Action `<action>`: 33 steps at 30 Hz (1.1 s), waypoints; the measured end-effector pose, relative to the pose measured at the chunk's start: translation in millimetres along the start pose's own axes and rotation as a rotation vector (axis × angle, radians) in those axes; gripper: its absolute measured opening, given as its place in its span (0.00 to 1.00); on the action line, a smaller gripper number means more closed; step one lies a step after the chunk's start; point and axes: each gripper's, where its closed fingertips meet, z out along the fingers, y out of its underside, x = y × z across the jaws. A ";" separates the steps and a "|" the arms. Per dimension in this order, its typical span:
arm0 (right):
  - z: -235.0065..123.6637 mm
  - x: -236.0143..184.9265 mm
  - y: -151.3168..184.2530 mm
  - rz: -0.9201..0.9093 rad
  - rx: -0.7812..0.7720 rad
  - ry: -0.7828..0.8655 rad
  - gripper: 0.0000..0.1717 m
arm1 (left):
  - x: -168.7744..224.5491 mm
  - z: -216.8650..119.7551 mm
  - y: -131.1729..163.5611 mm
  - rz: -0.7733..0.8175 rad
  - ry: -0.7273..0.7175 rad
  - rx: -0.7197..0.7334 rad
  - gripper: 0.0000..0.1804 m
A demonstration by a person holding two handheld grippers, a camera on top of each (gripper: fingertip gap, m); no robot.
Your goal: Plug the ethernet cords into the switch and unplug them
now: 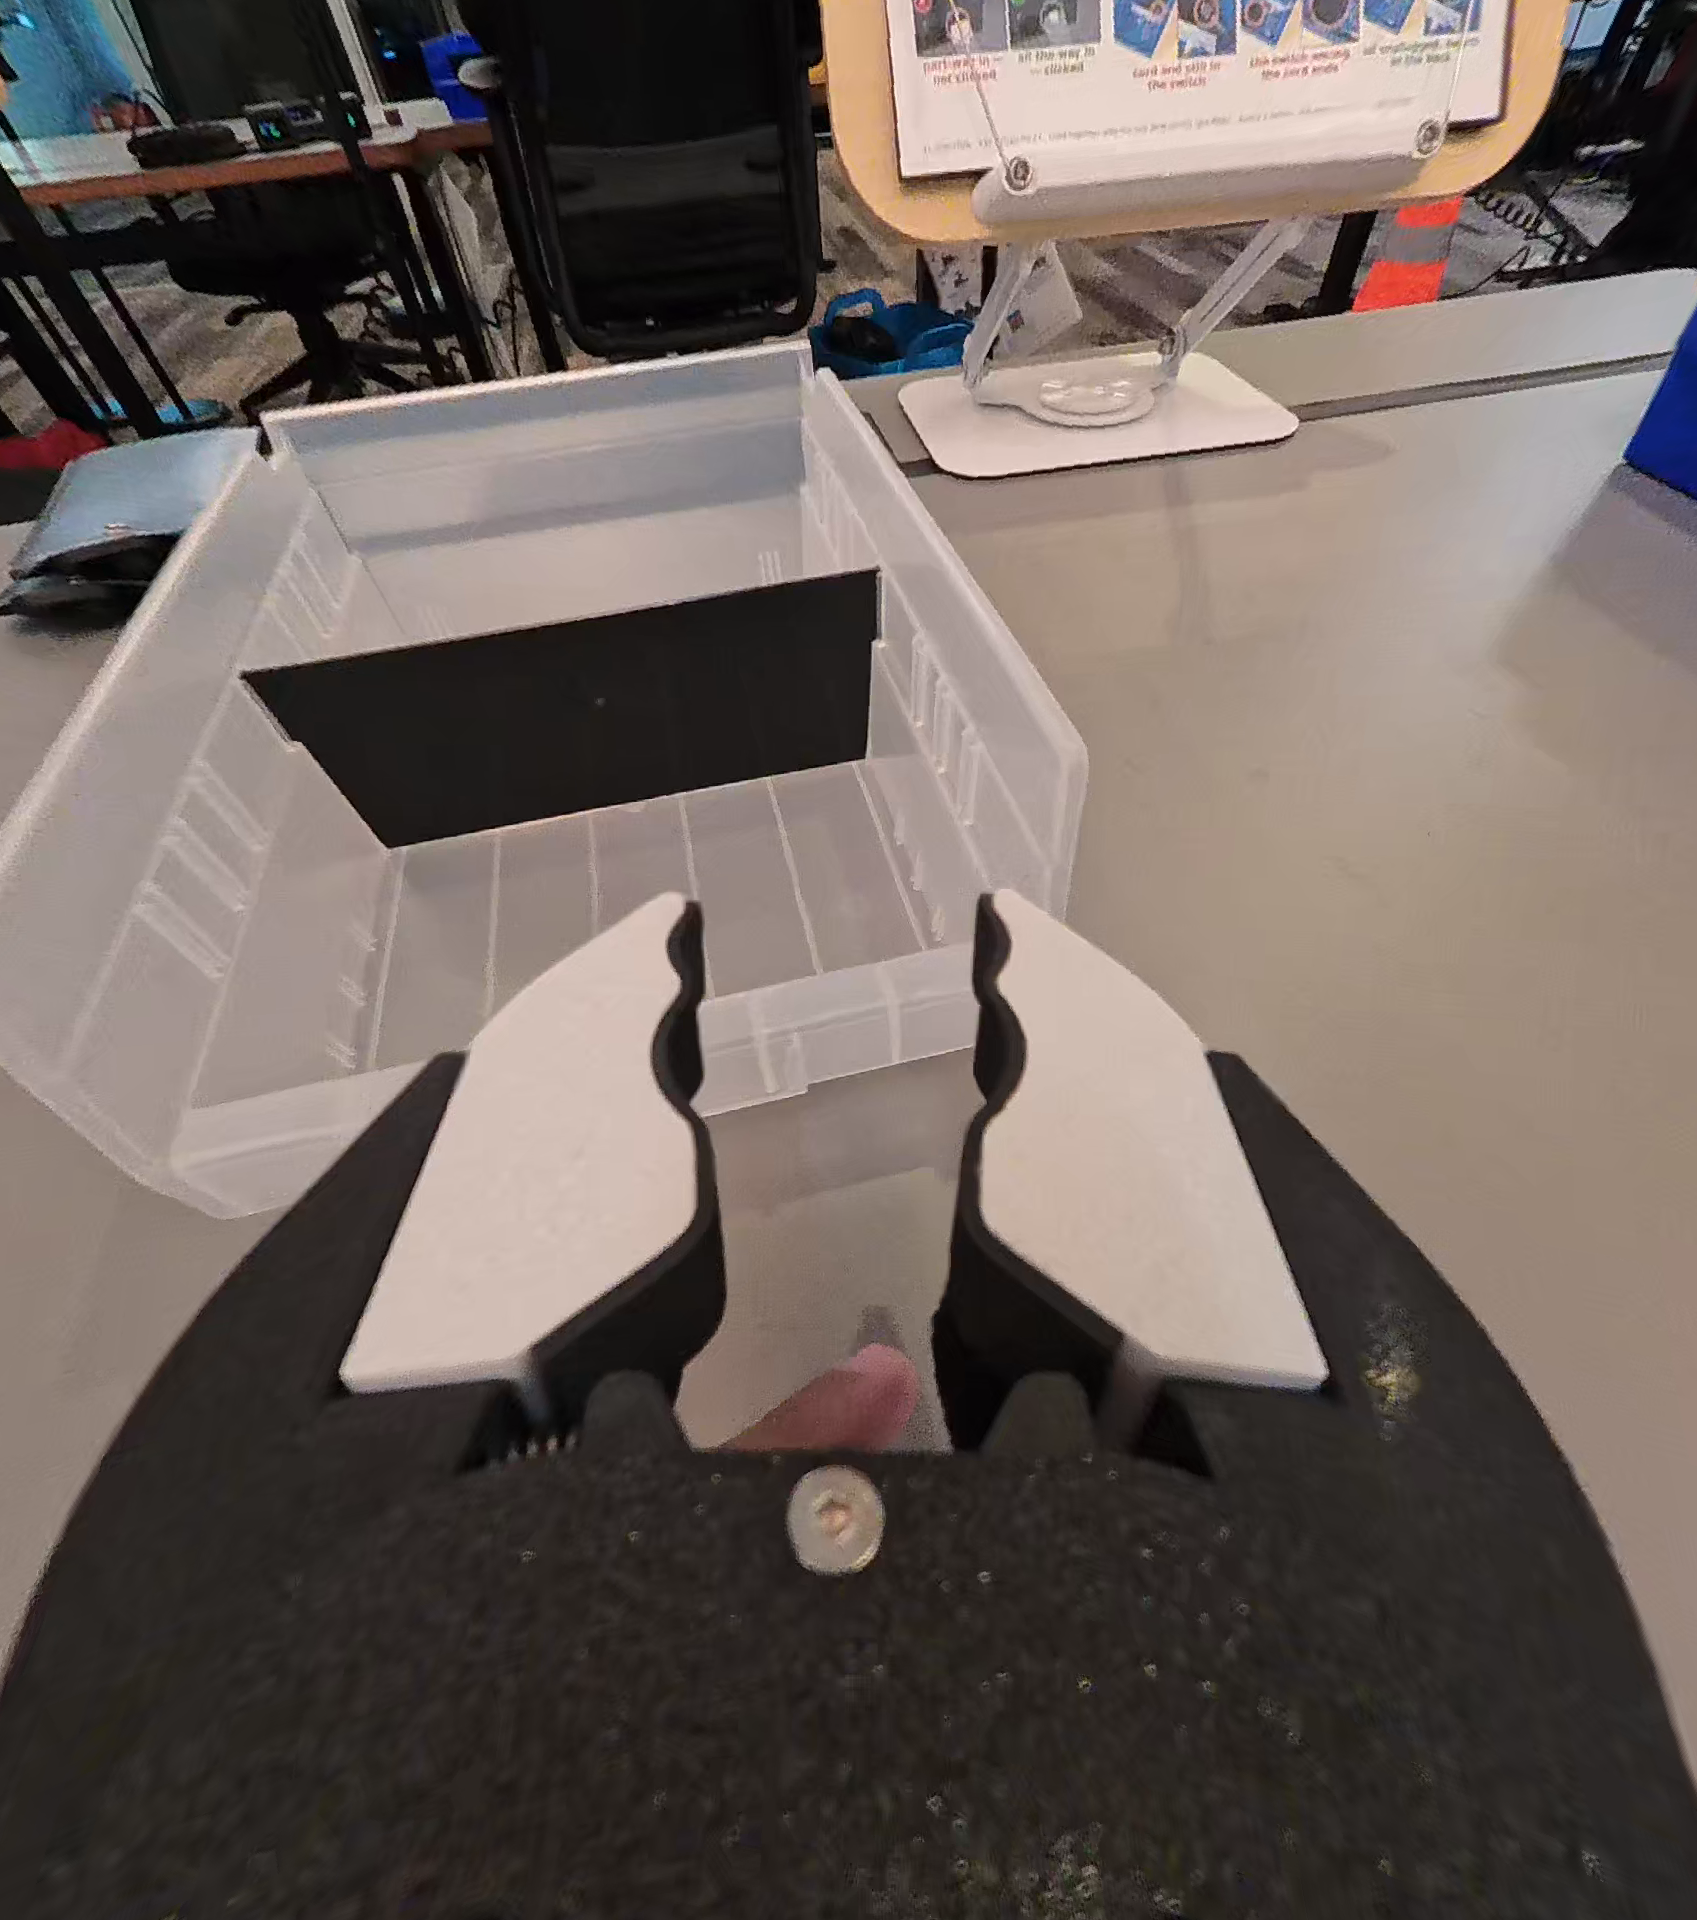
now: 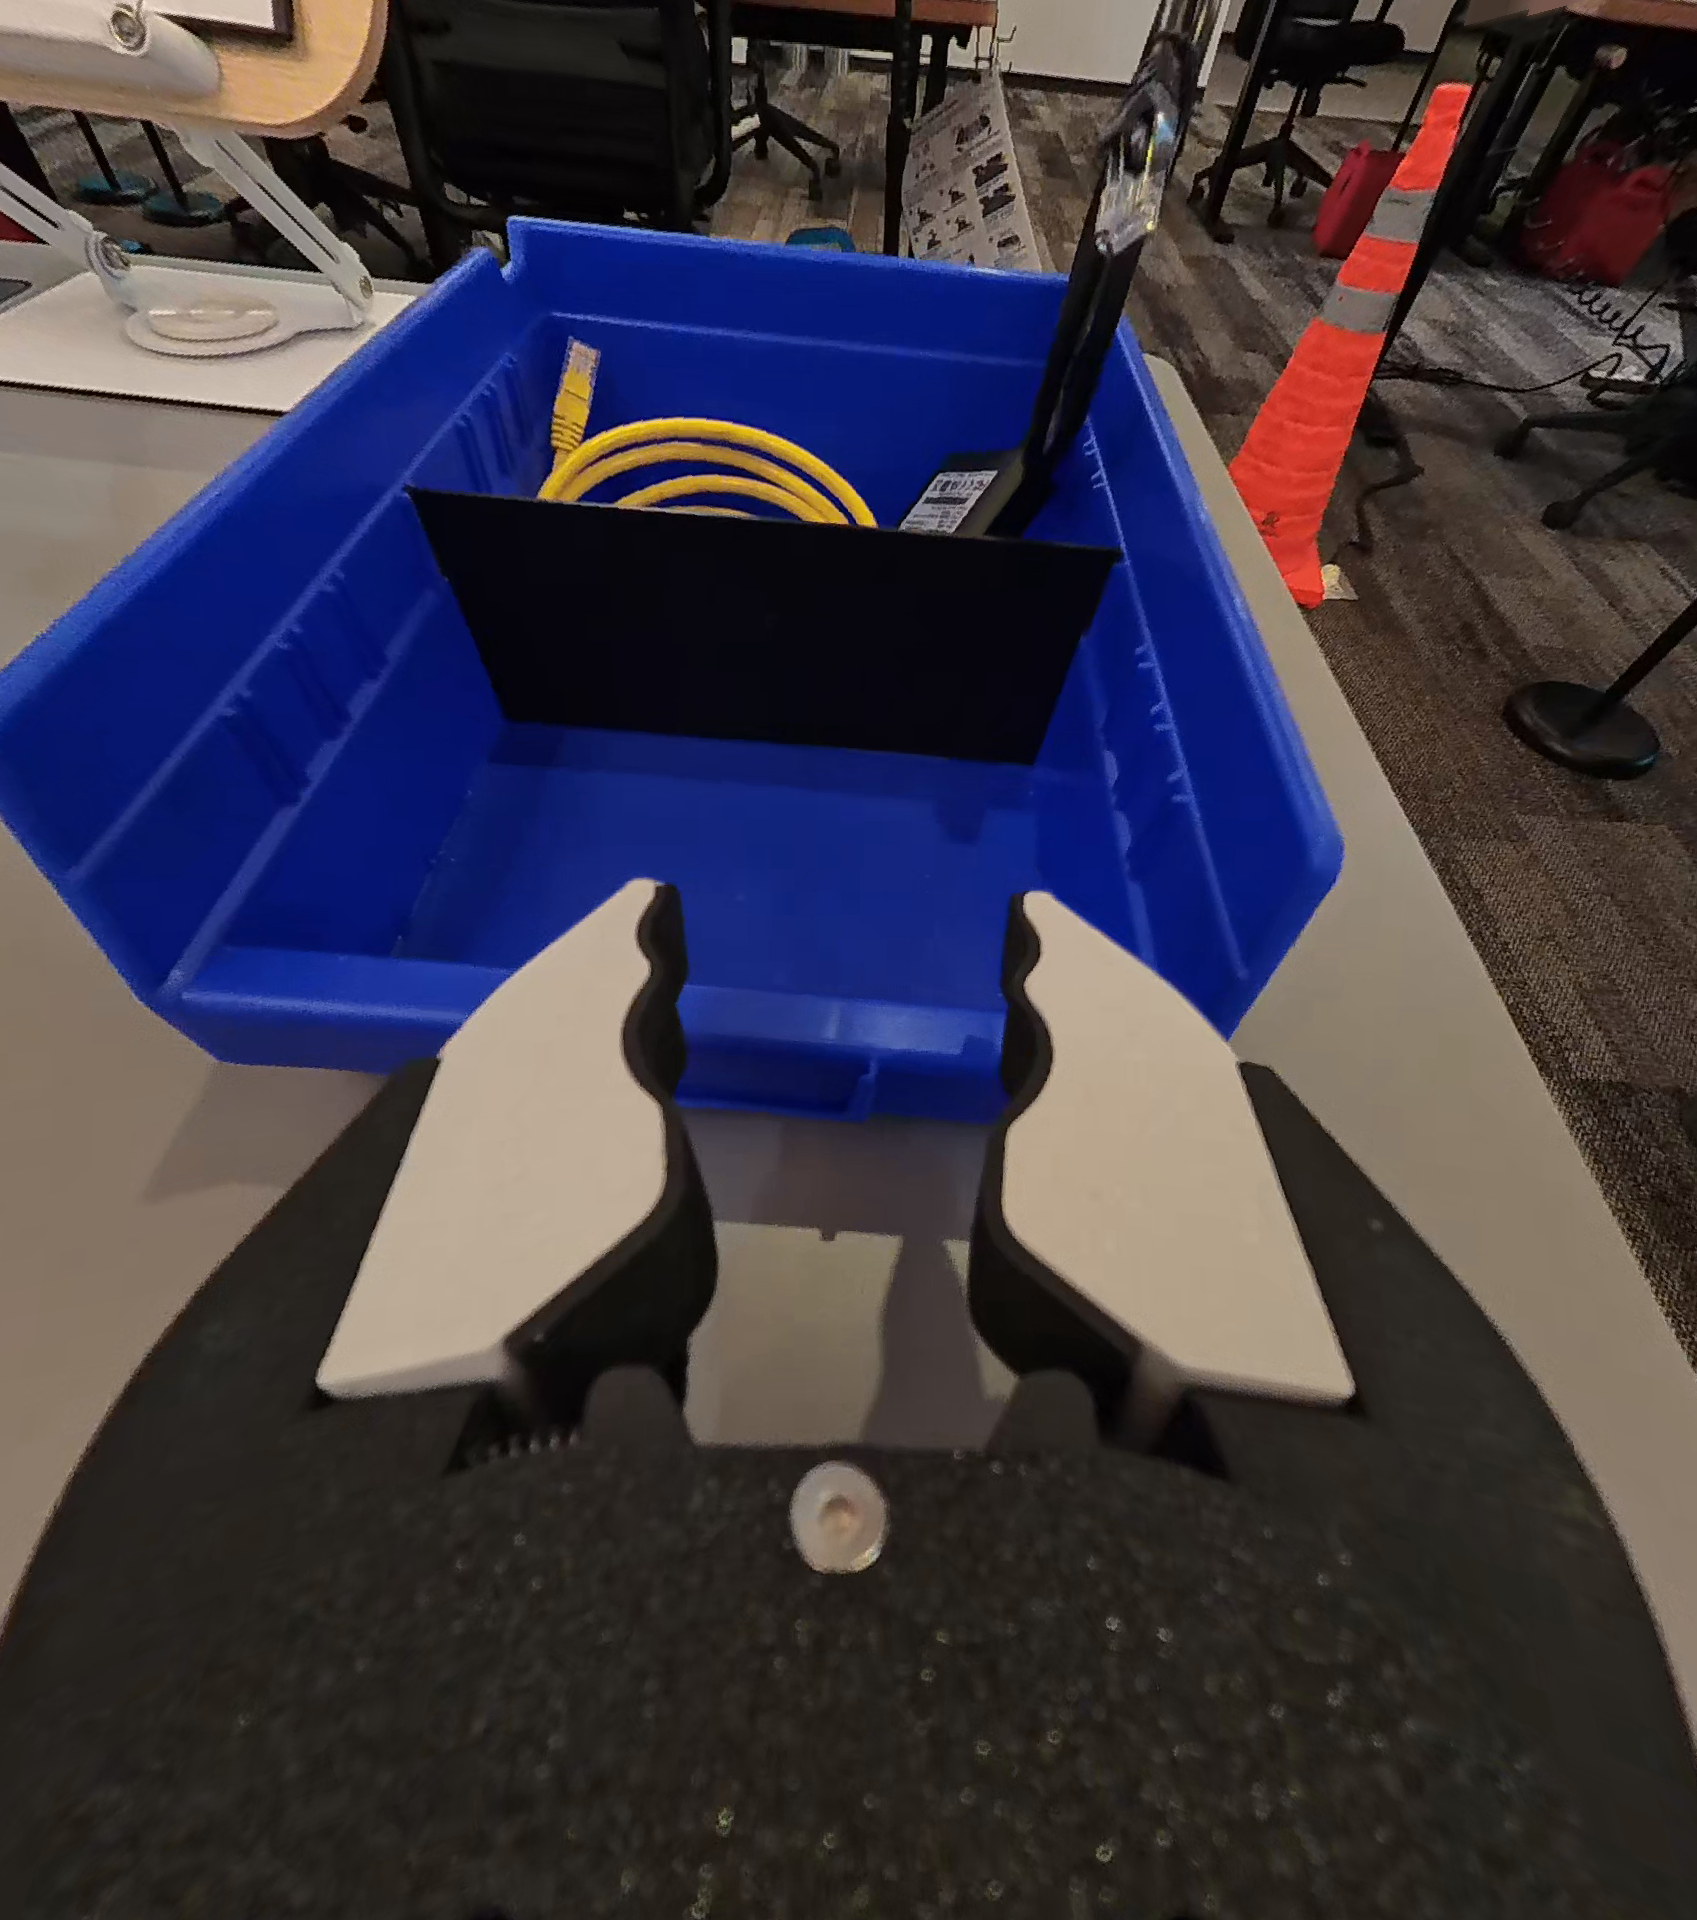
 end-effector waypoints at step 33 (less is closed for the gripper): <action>-91.0 -170.3 -81.7 -0.069 0.385 -0.708 0.43 | 244.3 45.3 -30.1 0.253 0.465 -0.044 0.38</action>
